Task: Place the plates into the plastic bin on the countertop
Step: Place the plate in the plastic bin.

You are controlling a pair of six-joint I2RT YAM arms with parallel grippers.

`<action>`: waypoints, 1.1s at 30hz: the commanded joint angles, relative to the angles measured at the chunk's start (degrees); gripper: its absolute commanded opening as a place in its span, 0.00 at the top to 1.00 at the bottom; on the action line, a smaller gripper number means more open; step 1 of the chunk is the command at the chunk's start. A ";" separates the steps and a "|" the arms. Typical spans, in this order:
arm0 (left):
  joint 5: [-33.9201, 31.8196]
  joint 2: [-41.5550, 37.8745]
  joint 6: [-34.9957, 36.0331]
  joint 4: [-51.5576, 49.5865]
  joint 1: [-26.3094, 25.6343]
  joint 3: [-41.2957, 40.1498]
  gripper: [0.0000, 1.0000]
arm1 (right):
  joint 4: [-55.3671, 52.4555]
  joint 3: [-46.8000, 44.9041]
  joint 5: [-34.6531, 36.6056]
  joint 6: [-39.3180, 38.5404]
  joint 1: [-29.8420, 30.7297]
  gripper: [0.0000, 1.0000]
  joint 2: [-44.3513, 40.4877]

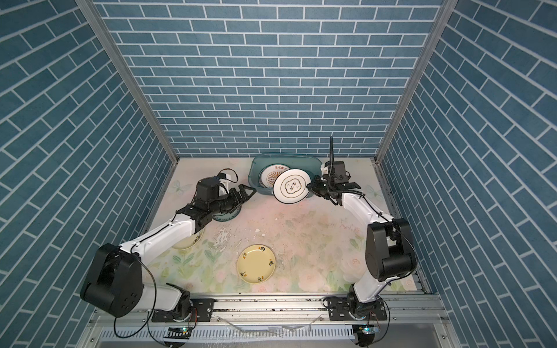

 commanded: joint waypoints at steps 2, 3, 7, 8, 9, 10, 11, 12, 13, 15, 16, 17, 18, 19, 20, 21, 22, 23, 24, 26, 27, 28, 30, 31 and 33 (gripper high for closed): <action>-2.37 -3.12 2.09 0.36 1.28 -1.90 0.00 | -1.49 5.95 0.72 -2.48 -0.12 1.00 3.67; -3.09 -3.86 2.28 0.42 1.45 -2.55 0.01 | -1.53 7.14 -0.13 -2.38 -0.29 1.00 4.62; -5.74 -7.29 3.43 -0.61 2.52 -4.84 0.00 | -2.49 13.13 -0.46 -2.24 -0.90 1.00 9.40; -6.35 -8.10 3.90 -1.39 2.75 -5.17 0.00 | -2.43 14.56 0.00 -2.16 -1.00 1.00 10.66; -6.76 -8.62 4.18 -1.96 2.99 -5.33 0.00 | -2.60 15.96 0.50 -2.13 -1.08 1.00 11.87; -7.16 -9.27 4.53 -2.43 3.12 -5.57 0.01 | -2.93 17.72 1.07 -2.06 -1.09 1.00 13.28; -7.54 -9.91 4.89 -2.82 3.22 -5.77 0.00 | -2.91 19.26 1.25 -1.75 -1.14 1.00 14.76; -7.91 -10.33 5.23 -3.18 3.31 -5.92 0.00 | -2.63 20.50 1.23 -1.14 -1.26 1.00 16.05; -8.33 -10.83 5.52 -3.58 3.39 -5.91 0.00 | -1.86 21.85 0.60 -0.36 -1.35 1.00 17.50; -9.01 -11.54 6.22 -4.40 3.40 -5.94 0.01 | -1.36 24.98 -0.26 0.75 -1.38 1.00 20.53; -9.36 -11.79 6.54 -4.76 3.40 -5.89 0.00 | -1.68 26.87 -0.37 1.21 -1.44 1.00 22.18; -9.58 -11.87 6.77 -5.00 3.40 -5.90 0.00 | -1.98 28.49 -0.53 1.64 -1.44 1.00 23.64; -9.68 -11.91 6.95 -5.15 3.47 -5.82 0.00 | -2.13 29.75 -0.66 2.01 -1.40 1.00 24.84; -9.76 -11.98 7.02 -5.26 3.42 -5.89 0.00 | -2.33 31.14 -0.81 2.47 -1.40 1.00 26.09; -9.86 -11.98 7.17 -5.35 3.40 -5.90 0.00 | -2.75 32.33 -1.05 2.74 -1.36 1.00 27.21; -9.94 -11.86 7.26 -5.42 3.47 -6.02 0.00 | -3.10 33.36 -1.31 3.04 -1.31 1.00 28.25; -10.11 -11.81 7.36 -5.43 3.48 -6.09 0.01 | -3.38 34.00 -1.63 3.32 -1.25 1.00 28.98; -10.21 -11.79 7.37 -5.40 3.48 -6.23 0.00 | -3.12 34.41 -2.41 4.06 -1.07 1.00 29.66; -10.30 -11.76 7.35 -5.48 3.48 -6.32 0.00 | -2.18 34.37 -3.89 4.99 -1.01 1.00 30.33; -10.38 -11.61 7.38 -5.36 3.57 -6.49 0.01 | -1.68 34.76 -5.70 5.92 -0.58 1.00 31.22; -10.49 -11.42 7.39 -5.20 3.65 -6.58 0.01 | -2.59 35.29 -5.45 5.49 -0.20 1.00 31.23; -10.47 -11.33 7.40 -4.95 3.66 -6.64 0.00 | -3.76 35.90 -4.72 4.69 0.19 1.00 32.97; -10.27 -10.80 7.42 -4.58 3.79 -6.59 0.00 | -6.25 37.53 -2.99 2.87 1.20 1.00 33.81; -10.13 -10.51 7.41 -4.46 3.87 -6.49 0.00 | -6.63 38.11 -2.92 2.62 1.57 1.00 34.27; -9.56 -9.93 7.39 -4.34 3.83 -6.26 0.00 | -7.00 39.34 -3.60 2.98 1.98 1.00 35.28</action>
